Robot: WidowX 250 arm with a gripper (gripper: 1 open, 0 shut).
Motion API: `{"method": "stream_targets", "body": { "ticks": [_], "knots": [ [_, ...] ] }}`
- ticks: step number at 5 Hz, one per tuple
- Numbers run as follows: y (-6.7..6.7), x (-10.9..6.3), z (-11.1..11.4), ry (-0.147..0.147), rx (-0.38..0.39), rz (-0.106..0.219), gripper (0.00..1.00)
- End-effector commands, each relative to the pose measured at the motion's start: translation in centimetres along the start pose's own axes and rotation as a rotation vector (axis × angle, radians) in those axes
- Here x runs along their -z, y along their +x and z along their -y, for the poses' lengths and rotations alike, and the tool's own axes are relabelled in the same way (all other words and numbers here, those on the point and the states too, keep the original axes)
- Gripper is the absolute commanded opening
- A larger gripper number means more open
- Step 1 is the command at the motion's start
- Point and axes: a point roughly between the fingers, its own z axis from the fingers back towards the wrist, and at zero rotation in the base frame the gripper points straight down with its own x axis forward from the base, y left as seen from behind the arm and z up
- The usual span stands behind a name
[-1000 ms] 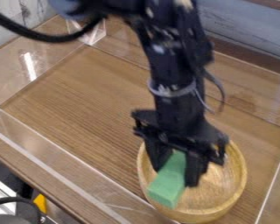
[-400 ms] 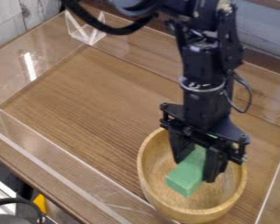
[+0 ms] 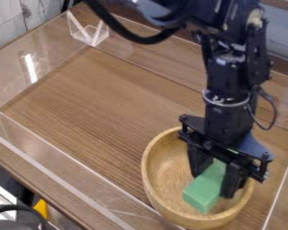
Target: Put the green block in the brown bowl
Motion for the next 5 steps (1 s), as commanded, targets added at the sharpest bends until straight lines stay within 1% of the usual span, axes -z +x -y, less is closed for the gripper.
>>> {"method": "stream_targets", "body": {
  "ticks": [1,3,5],
  "knots": [
    [0.9,0.1,-0.5,-0.001,0.019,0.025,0.00],
    [1.5,2.4,0.4,0.001,0.039,0.016,0.00],
    [2.6,2.5,-1.5,-0.003,0.001,0.021,0.00]
  ]
}}
